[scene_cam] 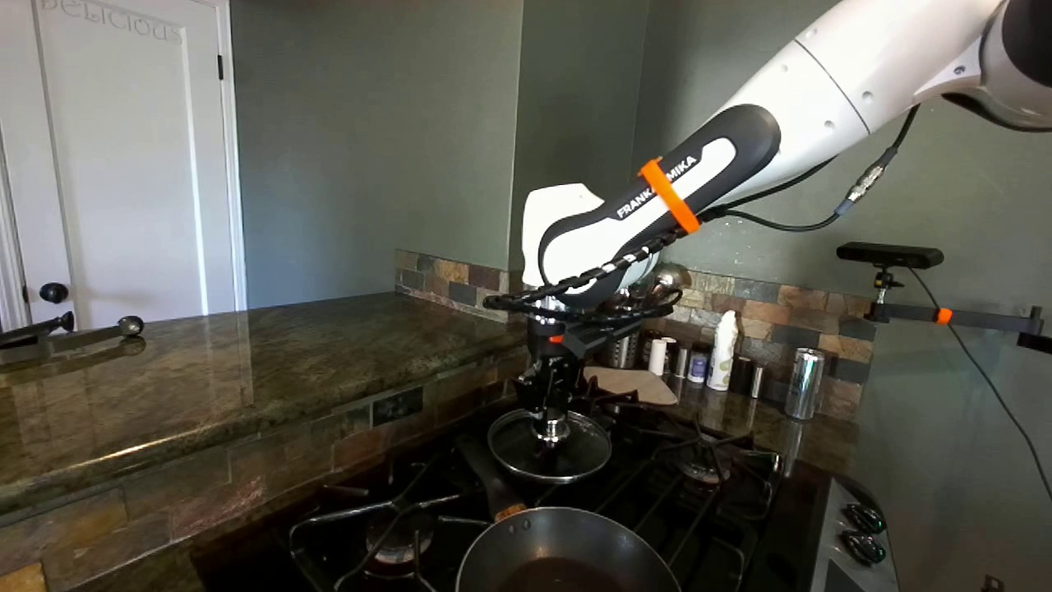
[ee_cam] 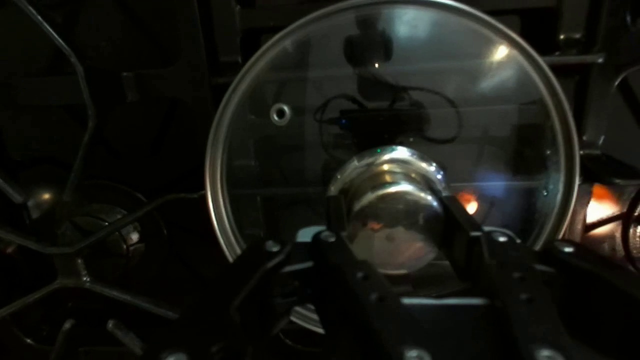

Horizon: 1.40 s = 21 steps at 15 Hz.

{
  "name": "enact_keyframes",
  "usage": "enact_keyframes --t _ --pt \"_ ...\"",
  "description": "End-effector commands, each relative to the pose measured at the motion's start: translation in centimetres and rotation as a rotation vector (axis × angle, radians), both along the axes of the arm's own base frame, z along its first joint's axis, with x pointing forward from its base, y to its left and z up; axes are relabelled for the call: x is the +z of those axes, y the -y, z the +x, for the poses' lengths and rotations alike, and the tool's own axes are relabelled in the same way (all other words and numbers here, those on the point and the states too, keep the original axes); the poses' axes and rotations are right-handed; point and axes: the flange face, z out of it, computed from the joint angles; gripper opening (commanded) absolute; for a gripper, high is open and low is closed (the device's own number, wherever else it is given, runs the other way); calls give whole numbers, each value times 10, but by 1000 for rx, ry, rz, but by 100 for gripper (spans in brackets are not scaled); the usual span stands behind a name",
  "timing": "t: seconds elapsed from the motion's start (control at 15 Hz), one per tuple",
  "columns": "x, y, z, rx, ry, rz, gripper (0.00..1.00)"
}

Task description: Slide the pan to the bottom left stove plate and put the glass lid on the pan

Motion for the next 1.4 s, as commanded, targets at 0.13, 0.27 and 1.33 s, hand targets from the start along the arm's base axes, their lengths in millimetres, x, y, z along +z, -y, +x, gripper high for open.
enact_keyframes --t 0.13,0.27,1.33 --pt "12 6 -25 35 52 12 23" --pt "18 11 -30 50 63 17 23" --pt "64 1 -83 163 49 210 23"
